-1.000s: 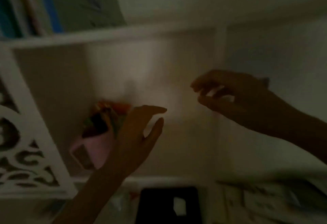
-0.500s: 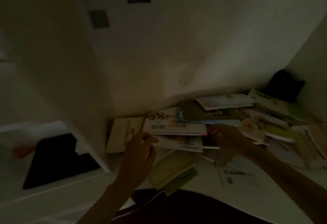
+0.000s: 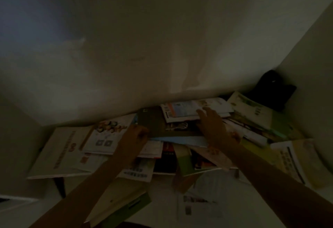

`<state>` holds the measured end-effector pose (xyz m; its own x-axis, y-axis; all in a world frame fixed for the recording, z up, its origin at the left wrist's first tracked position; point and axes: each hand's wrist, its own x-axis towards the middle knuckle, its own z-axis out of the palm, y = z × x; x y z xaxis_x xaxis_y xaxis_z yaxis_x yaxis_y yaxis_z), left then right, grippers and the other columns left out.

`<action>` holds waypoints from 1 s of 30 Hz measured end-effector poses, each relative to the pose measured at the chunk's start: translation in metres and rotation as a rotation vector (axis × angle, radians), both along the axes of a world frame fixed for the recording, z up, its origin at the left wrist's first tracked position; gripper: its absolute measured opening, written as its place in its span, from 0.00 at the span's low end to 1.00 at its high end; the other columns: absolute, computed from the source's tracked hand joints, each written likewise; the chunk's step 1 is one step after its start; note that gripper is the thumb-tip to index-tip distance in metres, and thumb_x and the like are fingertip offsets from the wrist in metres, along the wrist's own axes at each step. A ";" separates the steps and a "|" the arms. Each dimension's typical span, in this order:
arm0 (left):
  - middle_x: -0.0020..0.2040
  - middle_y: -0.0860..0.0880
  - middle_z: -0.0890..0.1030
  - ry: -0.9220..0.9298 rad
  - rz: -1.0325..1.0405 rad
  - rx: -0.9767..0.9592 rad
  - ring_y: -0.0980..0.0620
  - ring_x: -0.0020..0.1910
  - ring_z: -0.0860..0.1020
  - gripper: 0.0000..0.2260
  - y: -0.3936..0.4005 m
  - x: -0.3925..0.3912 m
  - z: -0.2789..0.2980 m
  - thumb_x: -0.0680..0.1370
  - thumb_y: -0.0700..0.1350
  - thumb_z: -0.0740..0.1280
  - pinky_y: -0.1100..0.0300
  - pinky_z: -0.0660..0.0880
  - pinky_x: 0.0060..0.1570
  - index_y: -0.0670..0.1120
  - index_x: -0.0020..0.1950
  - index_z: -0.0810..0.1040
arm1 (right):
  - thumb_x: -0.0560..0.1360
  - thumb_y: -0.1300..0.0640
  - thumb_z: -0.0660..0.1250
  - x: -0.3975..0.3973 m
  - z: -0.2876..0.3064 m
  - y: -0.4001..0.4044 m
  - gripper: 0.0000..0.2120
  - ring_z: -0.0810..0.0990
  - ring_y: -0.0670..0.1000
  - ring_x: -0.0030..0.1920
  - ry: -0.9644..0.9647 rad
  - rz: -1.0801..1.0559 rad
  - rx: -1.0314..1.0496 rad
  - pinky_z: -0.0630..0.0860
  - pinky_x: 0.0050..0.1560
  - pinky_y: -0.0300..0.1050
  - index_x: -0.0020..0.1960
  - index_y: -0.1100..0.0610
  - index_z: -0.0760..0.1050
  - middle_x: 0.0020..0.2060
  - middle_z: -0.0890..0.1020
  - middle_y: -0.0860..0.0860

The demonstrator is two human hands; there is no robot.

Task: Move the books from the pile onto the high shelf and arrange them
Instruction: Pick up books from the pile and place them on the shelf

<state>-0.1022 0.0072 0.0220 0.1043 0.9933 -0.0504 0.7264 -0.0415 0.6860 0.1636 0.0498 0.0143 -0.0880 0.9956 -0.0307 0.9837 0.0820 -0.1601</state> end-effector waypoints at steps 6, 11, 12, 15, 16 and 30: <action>0.56 0.43 0.75 0.022 -0.066 -0.012 0.51 0.55 0.73 0.10 0.027 0.011 -0.007 0.77 0.35 0.62 0.74 0.61 0.46 0.41 0.57 0.77 | 0.80 0.60 0.56 0.009 0.010 0.051 0.30 0.53 0.60 0.74 -0.308 0.383 -0.360 0.58 0.72 0.56 0.76 0.58 0.43 0.76 0.49 0.57; 0.55 0.41 0.75 0.010 -0.076 0.054 0.46 0.53 0.75 0.11 0.045 0.019 -0.003 0.77 0.41 0.63 0.70 0.63 0.48 0.40 0.57 0.77 | 0.78 0.62 0.57 0.009 0.027 0.069 0.23 0.68 0.60 0.67 -0.375 0.459 -0.092 0.68 0.62 0.52 0.72 0.61 0.60 0.69 0.67 0.59; 0.56 0.41 0.76 0.017 -0.092 0.088 0.45 0.55 0.75 0.15 0.050 0.024 0.001 0.75 0.47 0.62 0.66 0.65 0.51 0.40 0.58 0.76 | 0.78 0.62 0.58 0.005 0.030 0.069 0.21 0.71 0.60 0.65 -0.356 0.475 -0.011 0.68 0.60 0.50 0.70 0.61 0.63 0.67 0.71 0.59; 0.64 0.42 0.73 0.128 -0.154 0.158 0.43 0.62 0.72 0.25 0.065 0.043 0.010 0.74 0.53 0.64 0.54 0.67 0.61 0.43 0.67 0.71 | 0.78 0.58 0.58 -0.005 0.036 0.058 0.19 0.76 0.59 0.57 -0.363 0.519 0.000 0.70 0.49 0.47 0.68 0.58 0.67 0.61 0.77 0.57; 0.67 0.42 0.70 0.218 -0.204 0.145 0.43 0.65 0.69 0.26 0.069 0.051 0.014 0.75 0.52 0.66 0.53 0.65 0.64 0.43 0.70 0.67 | 0.78 0.57 0.59 -0.008 0.036 0.053 0.19 0.78 0.58 0.54 -0.337 0.514 0.003 0.70 0.46 0.47 0.68 0.57 0.68 0.58 0.78 0.57; 0.51 0.43 0.82 0.232 0.053 0.398 0.42 0.48 0.79 0.21 0.081 0.000 0.097 0.76 0.58 0.57 0.52 0.74 0.47 0.47 0.60 0.76 | 0.76 0.66 0.61 0.028 0.063 -0.023 0.06 0.74 0.51 0.48 0.617 -0.564 0.487 0.68 0.47 0.44 0.52 0.62 0.74 0.46 0.76 0.54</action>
